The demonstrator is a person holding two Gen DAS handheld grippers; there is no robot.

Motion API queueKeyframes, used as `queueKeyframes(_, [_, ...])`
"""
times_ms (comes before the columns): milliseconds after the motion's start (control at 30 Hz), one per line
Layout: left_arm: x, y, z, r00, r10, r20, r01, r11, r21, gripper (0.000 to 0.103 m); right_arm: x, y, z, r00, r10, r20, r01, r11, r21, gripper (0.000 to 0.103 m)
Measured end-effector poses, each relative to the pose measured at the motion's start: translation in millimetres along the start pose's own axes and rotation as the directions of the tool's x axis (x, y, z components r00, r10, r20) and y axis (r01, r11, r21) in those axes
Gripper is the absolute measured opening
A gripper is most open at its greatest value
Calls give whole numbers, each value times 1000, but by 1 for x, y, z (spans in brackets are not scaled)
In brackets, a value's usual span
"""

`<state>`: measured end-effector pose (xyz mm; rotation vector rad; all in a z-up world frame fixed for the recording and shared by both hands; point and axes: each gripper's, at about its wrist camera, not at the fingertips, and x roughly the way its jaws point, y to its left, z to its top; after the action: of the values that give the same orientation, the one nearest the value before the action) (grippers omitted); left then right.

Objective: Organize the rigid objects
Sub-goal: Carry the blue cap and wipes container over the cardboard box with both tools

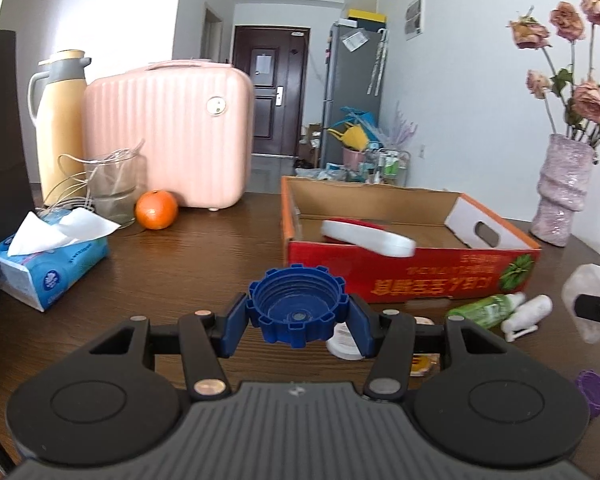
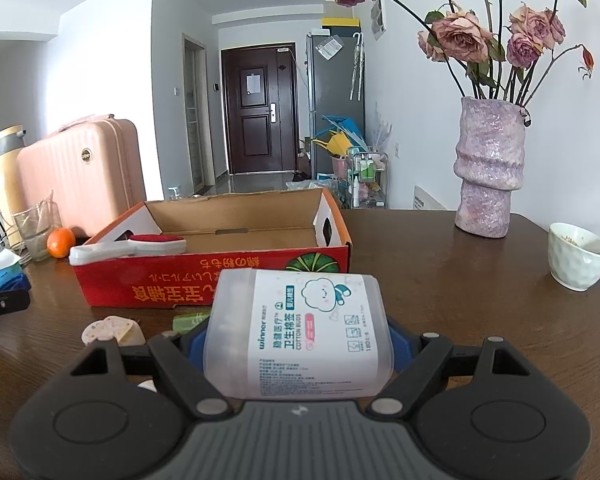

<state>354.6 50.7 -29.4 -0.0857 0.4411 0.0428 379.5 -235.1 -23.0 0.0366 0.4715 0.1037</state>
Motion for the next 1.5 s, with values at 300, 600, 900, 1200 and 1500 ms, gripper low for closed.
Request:
queueKeyframes(300, [-12,-29,-4,999,-48,16,48,998,27,54,-8,4,2,999,26,23,-26,1000,-9,82])
queueKeyframes(600, [-20,-47,-4,997,-65,34,64,998,29,54,-15,13,4,998,53,46,-52,998,-25,82])
queueKeyframes(900, [-26,-58,2,996,-73,57,72,997,25,54,-14,18,8,996,64,57,-62,997,-38,82])
queueKeyframes(1200, [-25,-69,15,994,-82,76,81,997,13,54,-7,22,16,996,61,70,-57,997,-48,82])
queueKeyframes(1500, [-14,-76,35,993,-65,97,66,998,-3,54,5,22,31,995,57,82,-53,997,-51,82])
